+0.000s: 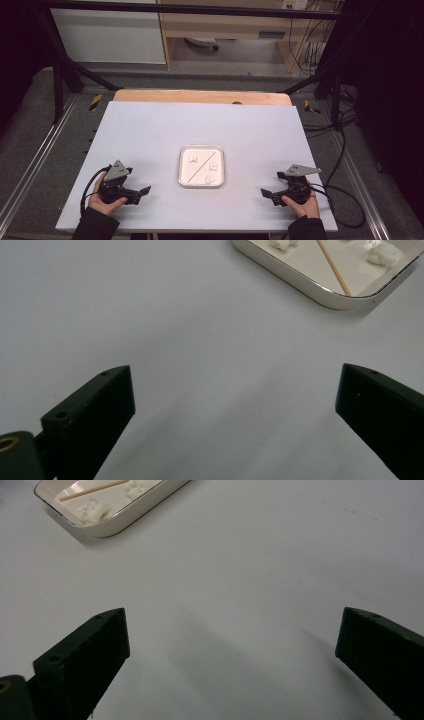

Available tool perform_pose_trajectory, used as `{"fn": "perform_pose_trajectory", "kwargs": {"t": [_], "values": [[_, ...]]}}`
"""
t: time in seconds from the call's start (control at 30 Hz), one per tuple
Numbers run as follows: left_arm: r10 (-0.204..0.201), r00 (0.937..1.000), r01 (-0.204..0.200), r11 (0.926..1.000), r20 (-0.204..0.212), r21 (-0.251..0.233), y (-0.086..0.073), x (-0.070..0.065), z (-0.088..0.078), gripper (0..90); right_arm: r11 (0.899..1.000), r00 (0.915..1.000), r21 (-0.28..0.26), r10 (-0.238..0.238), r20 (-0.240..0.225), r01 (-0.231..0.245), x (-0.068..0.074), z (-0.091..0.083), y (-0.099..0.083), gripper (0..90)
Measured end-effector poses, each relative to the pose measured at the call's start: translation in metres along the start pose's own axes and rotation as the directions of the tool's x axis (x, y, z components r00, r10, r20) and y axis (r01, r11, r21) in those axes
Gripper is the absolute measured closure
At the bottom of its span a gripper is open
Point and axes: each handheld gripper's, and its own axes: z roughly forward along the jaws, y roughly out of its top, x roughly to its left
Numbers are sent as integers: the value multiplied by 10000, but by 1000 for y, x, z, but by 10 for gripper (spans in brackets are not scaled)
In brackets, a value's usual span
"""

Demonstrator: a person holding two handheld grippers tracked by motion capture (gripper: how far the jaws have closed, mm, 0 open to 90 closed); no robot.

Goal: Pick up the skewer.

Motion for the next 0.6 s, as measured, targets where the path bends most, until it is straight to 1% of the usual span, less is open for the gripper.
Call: {"fn": "perform_pose_trajectory", "kwargs": {"t": [0.13,0.2,0.3,0.4,0.43,0.6], "values": [[31,10000,-30,10000,-13,46,0,-1,0,24,10000,10000,-59,-9,-21,9,0,0,0,14],[54,10000,-54,10000,28,31,1,-1,0,26,10000,10000,-19,40,-30,-40,0,0,0,11],[67,10000,-67,10000,30,37,1,-2,1,28,10000,10000,56,-32,-25,32,-1,1,1,10],[82,10000,-82,10000,23,27,2,-3,0,28,10000,10000,65,13,-8,-13,0,1,0,9],[78,10000,-78,10000,24,22,3,-3,1,30,10000,10000,32,-2,-86,3,0,1,0,8],[59,10000,-59,10000,-1,47,5,-4,2,32,10000,10000,65,-52,-78,52,0,2,0,6]]}}
